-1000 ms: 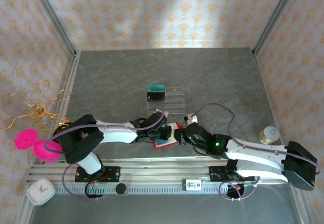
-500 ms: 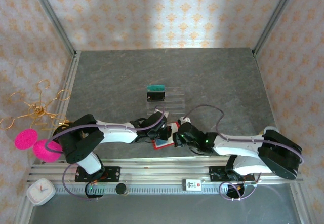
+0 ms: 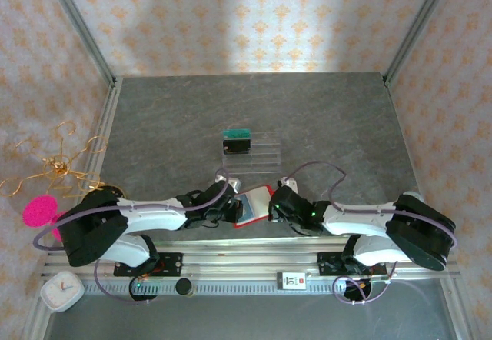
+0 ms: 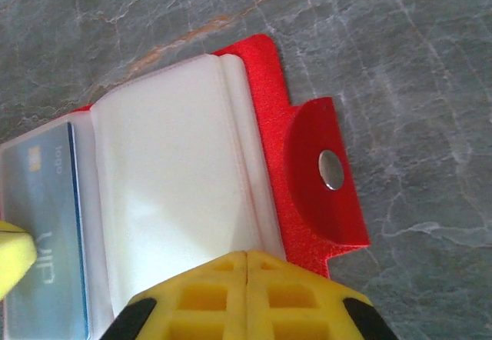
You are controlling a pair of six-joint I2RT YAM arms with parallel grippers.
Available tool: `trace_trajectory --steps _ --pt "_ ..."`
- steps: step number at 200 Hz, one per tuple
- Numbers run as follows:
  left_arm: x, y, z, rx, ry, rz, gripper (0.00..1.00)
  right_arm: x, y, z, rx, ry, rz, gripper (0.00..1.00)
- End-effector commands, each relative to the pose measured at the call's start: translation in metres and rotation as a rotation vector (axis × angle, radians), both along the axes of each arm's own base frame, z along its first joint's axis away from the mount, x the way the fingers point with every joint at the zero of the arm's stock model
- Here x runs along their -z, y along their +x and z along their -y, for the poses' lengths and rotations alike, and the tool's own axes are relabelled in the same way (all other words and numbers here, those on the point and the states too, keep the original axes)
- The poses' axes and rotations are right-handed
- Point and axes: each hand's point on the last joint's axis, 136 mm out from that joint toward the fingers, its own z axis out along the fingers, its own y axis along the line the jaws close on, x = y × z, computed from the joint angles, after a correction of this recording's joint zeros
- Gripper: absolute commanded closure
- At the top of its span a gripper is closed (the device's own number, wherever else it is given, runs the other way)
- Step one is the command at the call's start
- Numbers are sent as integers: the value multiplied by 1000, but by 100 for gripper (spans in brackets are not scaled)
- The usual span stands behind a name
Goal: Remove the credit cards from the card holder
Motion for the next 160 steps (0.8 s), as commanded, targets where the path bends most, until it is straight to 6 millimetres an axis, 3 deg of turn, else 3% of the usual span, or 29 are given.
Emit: trace_trajectory --steps 1,22,55,68,120,134,160 --pt "14 -2 -13 -22 75 0 95 -3 5 18 56 -74 16 93" --pt "2 6 -5 -16 47 37 94 -21 8 16 54 -52 51 92" --pt "-41 20 26 31 -61 122 91 -23 10 16 61 -54 51 92" --pt "-47 22 40 62 -78 130 90 -24 11 16 70 -51 56 92" --pt "-23 28 71 147 -29 95 93 -47 13 20 81 -3 110 91" --pt "-10 27 71 154 0 68 100 -51 12 22 84 16 121 91" --pt "13 21 67 166 43 16 100 -61 10 18 69 64 133 88"
